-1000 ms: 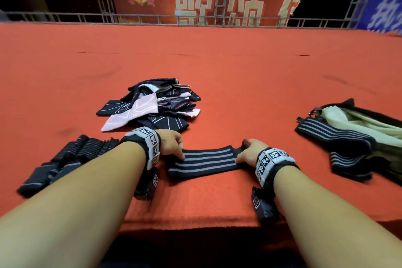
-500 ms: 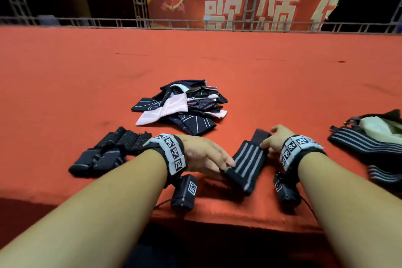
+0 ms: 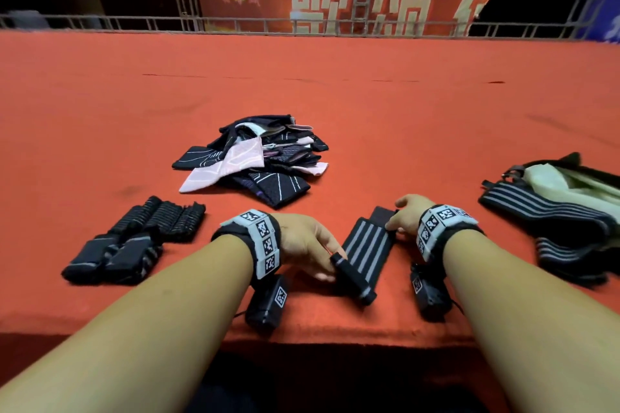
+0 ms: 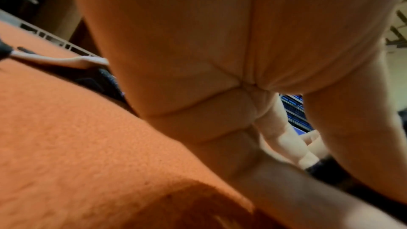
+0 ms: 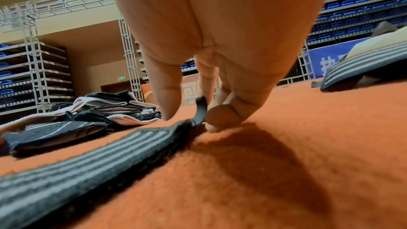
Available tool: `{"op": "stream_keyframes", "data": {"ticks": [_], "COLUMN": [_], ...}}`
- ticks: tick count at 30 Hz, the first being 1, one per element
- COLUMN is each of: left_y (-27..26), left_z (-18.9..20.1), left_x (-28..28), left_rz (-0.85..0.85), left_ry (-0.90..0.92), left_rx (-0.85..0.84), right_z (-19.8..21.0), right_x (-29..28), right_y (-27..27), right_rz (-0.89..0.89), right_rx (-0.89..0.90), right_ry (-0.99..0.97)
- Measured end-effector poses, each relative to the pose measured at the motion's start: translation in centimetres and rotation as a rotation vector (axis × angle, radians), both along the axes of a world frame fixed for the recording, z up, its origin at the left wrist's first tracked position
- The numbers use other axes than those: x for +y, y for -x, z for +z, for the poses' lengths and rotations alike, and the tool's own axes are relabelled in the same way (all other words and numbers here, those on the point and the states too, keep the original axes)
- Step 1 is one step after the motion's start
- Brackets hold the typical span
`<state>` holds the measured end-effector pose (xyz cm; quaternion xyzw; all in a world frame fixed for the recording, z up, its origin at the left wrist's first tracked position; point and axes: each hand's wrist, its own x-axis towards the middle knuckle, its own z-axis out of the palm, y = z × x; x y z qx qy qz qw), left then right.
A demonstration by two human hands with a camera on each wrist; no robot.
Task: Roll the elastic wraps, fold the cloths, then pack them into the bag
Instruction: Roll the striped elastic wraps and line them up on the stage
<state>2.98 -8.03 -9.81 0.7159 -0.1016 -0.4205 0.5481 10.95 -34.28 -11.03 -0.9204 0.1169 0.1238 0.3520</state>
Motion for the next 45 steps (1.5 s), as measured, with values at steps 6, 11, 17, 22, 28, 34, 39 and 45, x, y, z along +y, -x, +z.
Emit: {"op": "stream_keyframes", "data": {"ticks": [6, 11, 17, 22, 28, 34, 39, 45], "left_y": [-1.2, -2.6, -4.2, -4.7, -5.3, -5.8, -6.2, -6.3], "left_z": [0.1, -0.6, -2.9, -3.5, -2.8, -3.4, -3.7, -3.2], "left_x": [-1.1, -2.9, -5.0, -5.6, -6.0, -5.6, -5.9, -5.6], "left_rz": [-0.001, 0.18, 0.254, 0.27, 0.213, 0.237, 0.297, 0.309], "left_ry": [-0.223, -0.163, -0.255, -0.421, -0.525, -0.29, -0.373, -0.312], "left_rx": [-0.251, -0.337, -0.372, -0.431, -0.356, -0.107, -0.185, -0.013], "right_z": [1.9, 2.7, 0.6, -0.6, -1.1, -1.7, -2.0, -2.0], "right_x": [-1.2, -1.2, -1.2, -0.7, 0.0, 0.2, 0.1, 0.2], "right_y": [2.0, 5.8, 8.0, 6.4, 4.9, 4.5, 4.5, 4.6], "right_rz": [-0.083, -0.061, 0.094, -0.013, -0.068, -0.103, -0.088, -0.08], "right_rx": [-0.103, 0.024, 0.111, 0.039, 0.005, 0.034, 0.011, 0.01], "right_ry": [-0.157, -0.58, -0.544, -0.472, -0.437, -0.44, -0.425, -0.434]}}
